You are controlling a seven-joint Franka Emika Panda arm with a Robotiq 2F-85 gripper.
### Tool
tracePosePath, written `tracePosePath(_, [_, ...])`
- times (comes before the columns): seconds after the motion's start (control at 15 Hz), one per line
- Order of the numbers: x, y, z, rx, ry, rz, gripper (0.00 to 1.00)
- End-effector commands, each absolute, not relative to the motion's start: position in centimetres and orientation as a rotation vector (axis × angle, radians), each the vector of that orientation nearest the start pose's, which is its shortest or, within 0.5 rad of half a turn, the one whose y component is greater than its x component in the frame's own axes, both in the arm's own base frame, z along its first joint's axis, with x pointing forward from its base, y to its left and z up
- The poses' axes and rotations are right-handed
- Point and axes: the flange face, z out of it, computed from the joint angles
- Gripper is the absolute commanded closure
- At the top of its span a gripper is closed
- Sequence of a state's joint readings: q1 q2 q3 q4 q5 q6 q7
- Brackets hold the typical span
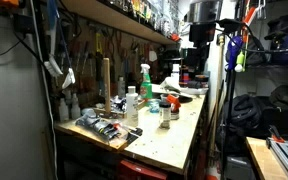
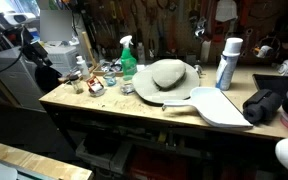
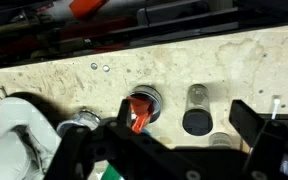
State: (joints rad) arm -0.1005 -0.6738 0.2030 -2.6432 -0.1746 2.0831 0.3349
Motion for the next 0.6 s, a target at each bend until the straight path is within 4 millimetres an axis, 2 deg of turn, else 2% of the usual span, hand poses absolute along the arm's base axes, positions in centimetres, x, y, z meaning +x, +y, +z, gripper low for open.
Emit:
tracePosePath(0.0, [35.3,2.8,46.0,-3.374,0.323,-0.257,0.0])
tracePosePath(0.4, [35.4,2.8,46.0,-3.374,0.323,-0.256,0.0])
tracePosePath(0.53, [36.4,3.2,46.2,-3.282,0.463,-0.269,0.0])
